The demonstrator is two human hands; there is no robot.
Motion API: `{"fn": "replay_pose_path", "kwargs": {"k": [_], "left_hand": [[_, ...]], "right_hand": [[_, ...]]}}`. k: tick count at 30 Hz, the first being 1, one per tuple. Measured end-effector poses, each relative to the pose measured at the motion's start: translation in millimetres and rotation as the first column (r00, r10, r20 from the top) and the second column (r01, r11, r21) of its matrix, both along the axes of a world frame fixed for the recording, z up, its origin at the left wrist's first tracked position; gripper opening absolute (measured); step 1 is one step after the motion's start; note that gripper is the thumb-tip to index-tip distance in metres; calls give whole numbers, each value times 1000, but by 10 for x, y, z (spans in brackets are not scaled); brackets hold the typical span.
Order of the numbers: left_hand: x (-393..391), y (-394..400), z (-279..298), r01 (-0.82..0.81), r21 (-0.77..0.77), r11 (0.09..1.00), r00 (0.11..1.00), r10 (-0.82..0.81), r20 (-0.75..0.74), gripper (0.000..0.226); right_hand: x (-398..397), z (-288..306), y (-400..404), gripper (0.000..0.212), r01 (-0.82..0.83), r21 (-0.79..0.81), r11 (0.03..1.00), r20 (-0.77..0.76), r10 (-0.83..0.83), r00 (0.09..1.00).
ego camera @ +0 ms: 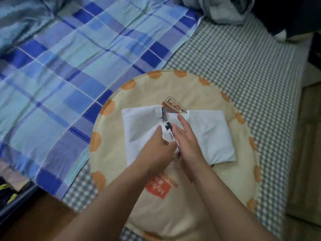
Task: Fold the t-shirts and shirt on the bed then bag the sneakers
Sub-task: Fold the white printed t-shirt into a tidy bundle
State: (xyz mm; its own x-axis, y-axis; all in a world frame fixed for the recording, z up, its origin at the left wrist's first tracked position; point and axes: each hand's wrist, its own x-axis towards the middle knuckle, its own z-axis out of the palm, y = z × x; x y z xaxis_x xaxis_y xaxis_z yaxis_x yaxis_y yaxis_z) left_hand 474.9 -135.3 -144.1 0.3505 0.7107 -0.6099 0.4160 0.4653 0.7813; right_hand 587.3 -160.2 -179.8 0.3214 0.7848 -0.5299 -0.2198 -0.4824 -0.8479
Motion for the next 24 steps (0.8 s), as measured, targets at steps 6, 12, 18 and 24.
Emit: {"fn": "replay_pose_path", "kwargs": {"k": [6, 12, 18, 24], "left_hand": [[-299, -151, -452, 144, 648, 748, 857, 233, -459, 45], [-329, 40, -871, 559, 496, 665, 659, 7, -752, 64], [-262, 59, -1114, 710, 449, 543, 563, -53, -825, 66], [-265, 62, -1031, 673, 460, 579, 588, -42, -808, 64]], "right_hand": [[146, -342, -99, 44, -304, -133, 944, 453, 330, 828], [-146, -331, -499, 53, -189, 25, 982, 736, 110, 668], [-193, -396, -554, 60, -125, -52, 991, 749, 121, 651], [-37, -327, -98, 50, -99, -142, 985, 461, 154, 874]]}}
